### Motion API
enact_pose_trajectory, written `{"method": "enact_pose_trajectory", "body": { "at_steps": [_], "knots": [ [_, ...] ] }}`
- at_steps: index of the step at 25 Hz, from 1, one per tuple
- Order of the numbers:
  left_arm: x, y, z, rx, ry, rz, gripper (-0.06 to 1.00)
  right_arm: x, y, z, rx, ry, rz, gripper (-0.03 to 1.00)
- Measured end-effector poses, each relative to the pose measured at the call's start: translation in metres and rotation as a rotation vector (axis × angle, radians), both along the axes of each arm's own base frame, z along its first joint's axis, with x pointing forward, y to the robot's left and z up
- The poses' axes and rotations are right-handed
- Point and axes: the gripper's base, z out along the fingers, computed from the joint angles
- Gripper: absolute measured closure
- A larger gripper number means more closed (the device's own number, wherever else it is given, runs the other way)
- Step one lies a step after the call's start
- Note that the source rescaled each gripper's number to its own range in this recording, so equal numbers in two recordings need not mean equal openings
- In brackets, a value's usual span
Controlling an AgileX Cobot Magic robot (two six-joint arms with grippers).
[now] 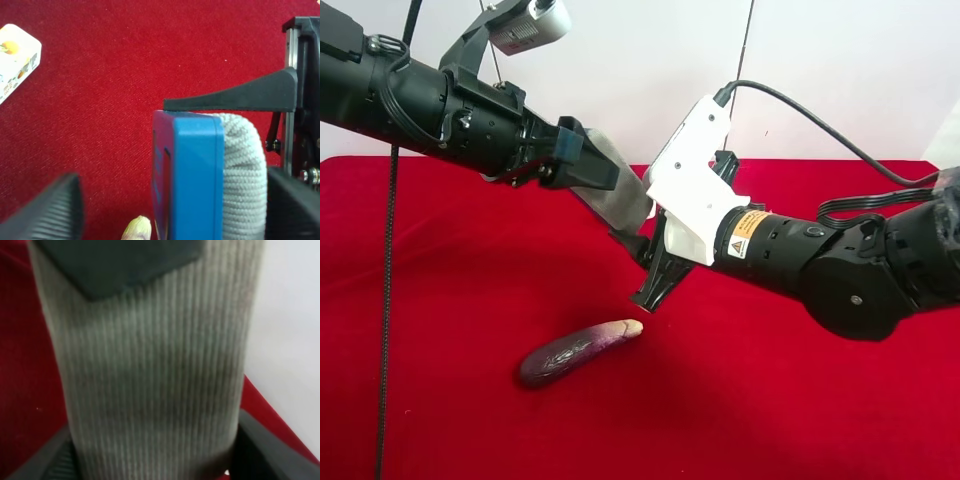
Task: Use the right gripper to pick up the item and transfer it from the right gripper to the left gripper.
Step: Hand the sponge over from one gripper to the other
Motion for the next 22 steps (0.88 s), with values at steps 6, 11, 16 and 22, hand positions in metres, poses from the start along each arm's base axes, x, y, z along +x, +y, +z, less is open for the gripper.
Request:
{"method": "enact_pose_trajectory", "body": {
  "at_steps": [6, 11, 16, 22],
  "knots": [
    [0.0, -0.0001, 0.0001, -0.003, 0.001, 0.001, 0.94, -0.0001, -0.0001, -0.0003, -0.002, 0.003, -0.001, 0.97],
    [0.0, -0.0001, 0.0001, -0.001, -0.001, -0.001, 0.94, -0.0001, -0.0001, -0.0003, -0.002, 0.003, 0.0, 0.97],
    [-0.0001, -0.0001, 0.0001, -0.001, 0.0, -0.001, 0.94, -0.0001, -0.0001, -0.0003, -0.002, 0.003, 0.0, 0.97],
    [0.0, -0.0001, 0.0001, -0.001, -0.001, -0.001, 0.94, -0.0001, -0.0001, -0.0003, -0.002, 0.003, 0.0, 0.97]
  ]
}}
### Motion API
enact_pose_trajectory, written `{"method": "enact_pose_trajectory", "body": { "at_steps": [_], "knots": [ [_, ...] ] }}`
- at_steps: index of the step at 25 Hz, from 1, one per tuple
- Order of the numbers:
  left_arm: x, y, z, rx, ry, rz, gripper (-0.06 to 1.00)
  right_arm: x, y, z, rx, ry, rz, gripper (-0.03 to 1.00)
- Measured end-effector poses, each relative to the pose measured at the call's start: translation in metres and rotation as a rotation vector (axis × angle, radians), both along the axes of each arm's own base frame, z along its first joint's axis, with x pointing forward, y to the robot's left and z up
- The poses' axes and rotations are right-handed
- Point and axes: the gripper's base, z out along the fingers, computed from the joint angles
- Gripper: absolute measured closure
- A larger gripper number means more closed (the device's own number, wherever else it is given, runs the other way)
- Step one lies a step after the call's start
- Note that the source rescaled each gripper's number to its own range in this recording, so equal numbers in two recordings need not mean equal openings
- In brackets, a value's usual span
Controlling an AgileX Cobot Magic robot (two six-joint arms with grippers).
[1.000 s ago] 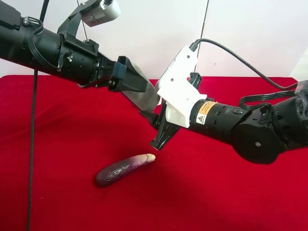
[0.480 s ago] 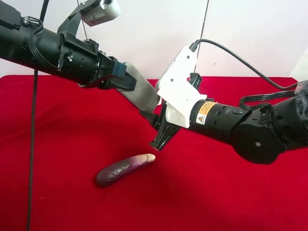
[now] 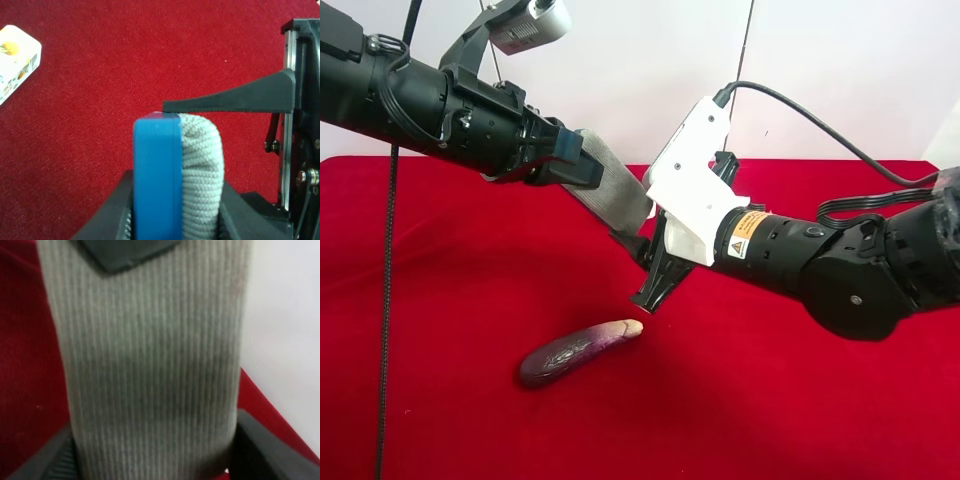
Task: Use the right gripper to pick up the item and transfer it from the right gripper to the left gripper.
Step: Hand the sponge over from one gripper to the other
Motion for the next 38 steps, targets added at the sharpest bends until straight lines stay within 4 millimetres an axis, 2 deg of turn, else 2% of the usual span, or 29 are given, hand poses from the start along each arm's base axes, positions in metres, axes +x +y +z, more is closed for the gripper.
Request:
{"method": "enact_pose_trajectory", "body": {
  "at_steps": [30, 31, 32, 33, 34, 35, 37, 38],
  "knots": [
    [0.0001, -0.0001, -0.0003, 0.0, 0.001, 0.0, 0.94, -0.0002, -0.0001, -0.0006, -0.005, 0.004, 0.001, 0.97],
    [0.0001, -0.0001, -0.0003, 0.0, 0.001, 0.0, 0.94, -0.0002, -0.0001, -0.0006, -0.005, 0.004, 0.001, 0.93],
    [0.0001, -0.0001, -0.0003, 0.0, 0.001, 0.0, 0.94, -0.0002, 0.0, -0.0006, -0.006, 0.003, 0.003, 0.8],
    [0.0001, -0.0001, -0.0003, 0.0, 0.001, 0.0, 0.94, -0.0002, 0.0, -0.0004, -0.005, 0.002, 0.003, 0.62],
    [0.0001, -0.0001, -0.0003, 0.0, 0.001, 0.0, 0.94, 0.0, 0.0001, 0.0001, -0.002, -0.003, 0.002, 0.38],
    [0.0001, -0.0001, -0.0003, 0.0, 0.001, 0.0, 0.94, 0.0002, 0.0001, 0.0007, 0.003, -0.007, 0.0, 0.21],
    [0.0001, -0.0001, -0.0003, 0.0, 0.001, 0.0, 0.94, 0.001, -0.0001, 0.0022, 0.018, -0.018, -0.009, 0.06],
    [0.0001, -0.0001, -0.0003, 0.0, 0.001, 0.0, 0.94, 0.0012, -0.0003, 0.0024, 0.021, -0.018, -0.012, 0.03]
  ]
}}
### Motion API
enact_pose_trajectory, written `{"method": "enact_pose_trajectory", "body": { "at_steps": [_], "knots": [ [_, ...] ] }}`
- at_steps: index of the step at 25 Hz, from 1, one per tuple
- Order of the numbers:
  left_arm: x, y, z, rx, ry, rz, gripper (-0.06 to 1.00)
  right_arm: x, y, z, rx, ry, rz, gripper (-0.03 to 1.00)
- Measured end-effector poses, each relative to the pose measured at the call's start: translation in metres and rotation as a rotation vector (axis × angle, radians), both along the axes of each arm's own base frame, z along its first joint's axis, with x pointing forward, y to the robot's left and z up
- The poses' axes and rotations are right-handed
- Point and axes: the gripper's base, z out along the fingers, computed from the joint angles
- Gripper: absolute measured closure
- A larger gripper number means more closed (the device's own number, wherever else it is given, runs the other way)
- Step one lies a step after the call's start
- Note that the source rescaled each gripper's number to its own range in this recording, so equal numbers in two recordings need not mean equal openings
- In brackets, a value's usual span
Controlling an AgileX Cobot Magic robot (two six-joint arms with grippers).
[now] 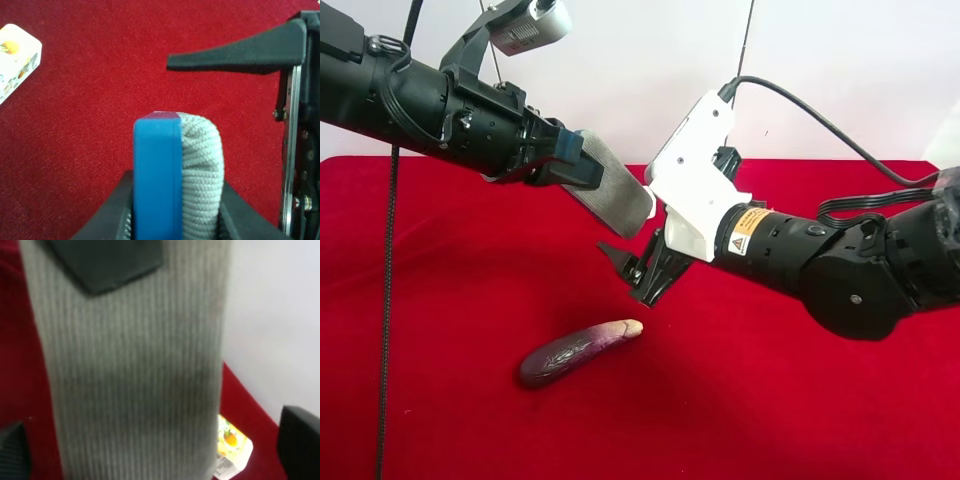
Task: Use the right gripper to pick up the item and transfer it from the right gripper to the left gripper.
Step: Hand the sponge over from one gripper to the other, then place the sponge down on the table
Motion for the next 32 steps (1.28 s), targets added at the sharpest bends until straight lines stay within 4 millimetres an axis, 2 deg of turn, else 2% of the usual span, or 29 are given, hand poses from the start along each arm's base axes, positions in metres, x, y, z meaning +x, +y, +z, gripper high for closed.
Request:
{"method": "enact_pose_trajectory", "body": {
  "at_steps": [3, 17, 24, 32],
  "knots": [
    [0.0, 0.0, 0.0, 0.0, 0.0, 0.0, 0.94, 0.0, 0.0, 0.0, 0.002, 0.001, -0.003, -0.02],
    [0.0, 0.0, 0.0, 0.0, 0.0, 0.0, 0.94, 0.0, -0.005, 0.004, 0.07, 0.09, -0.073, -0.02],
    [0.0, 0.0, 0.0, 0.0, 0.0, 0.0, 0.94, -0.023, -0.021, 0.043, 0.115, 0.23, -0.078, -0.02],
    [0.0, 0.0, 0.0, 0.0, 0.0, 0.0, 0.94, -0.067, -0.054, 0.096, 0.286, 0.412, -0.106, -0.02]
  ]
}}
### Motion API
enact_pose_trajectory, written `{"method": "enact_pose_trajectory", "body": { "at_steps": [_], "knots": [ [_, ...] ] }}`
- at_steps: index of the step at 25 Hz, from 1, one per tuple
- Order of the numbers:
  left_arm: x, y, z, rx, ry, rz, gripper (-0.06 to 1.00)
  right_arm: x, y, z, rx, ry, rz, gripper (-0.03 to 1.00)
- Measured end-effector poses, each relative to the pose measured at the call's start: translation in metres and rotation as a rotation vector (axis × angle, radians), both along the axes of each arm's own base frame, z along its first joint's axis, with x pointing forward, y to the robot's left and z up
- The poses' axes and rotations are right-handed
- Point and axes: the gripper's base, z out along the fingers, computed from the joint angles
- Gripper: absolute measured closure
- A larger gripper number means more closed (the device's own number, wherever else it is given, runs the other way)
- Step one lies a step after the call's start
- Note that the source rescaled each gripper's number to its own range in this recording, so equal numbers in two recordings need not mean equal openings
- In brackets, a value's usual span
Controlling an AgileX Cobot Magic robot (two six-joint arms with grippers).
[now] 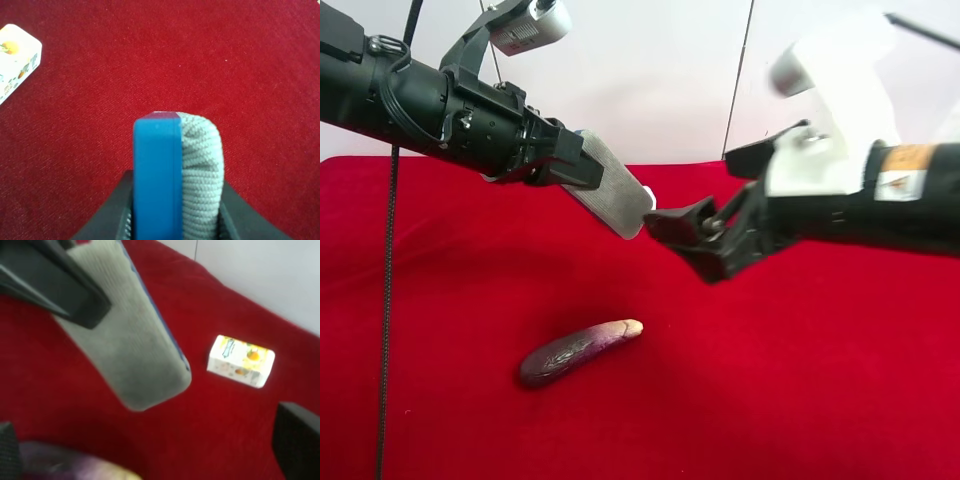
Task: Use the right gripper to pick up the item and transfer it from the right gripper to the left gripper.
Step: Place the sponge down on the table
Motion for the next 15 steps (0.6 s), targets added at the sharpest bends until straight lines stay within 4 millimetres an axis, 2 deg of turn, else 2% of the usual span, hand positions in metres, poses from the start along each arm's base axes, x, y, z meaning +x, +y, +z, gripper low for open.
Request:
{"method": "enact_pose_trajectory", "body": {
  "at_steps": [7, 15],
  "knots": [
    [0.0, 0.0, 0.0, 0.0, -0.001, 0.001, 0.94, -0.046, -0.035, 0.022, 0.052, 0.154, -0.002, -0.02],
    [0.0, 0.0, 0.0, 0.0, -0.001, 0.001, 0.94, -0.09, -0.091, 0.025, -0.086, 0.202, -0.109, -0.03]
  ]
}}
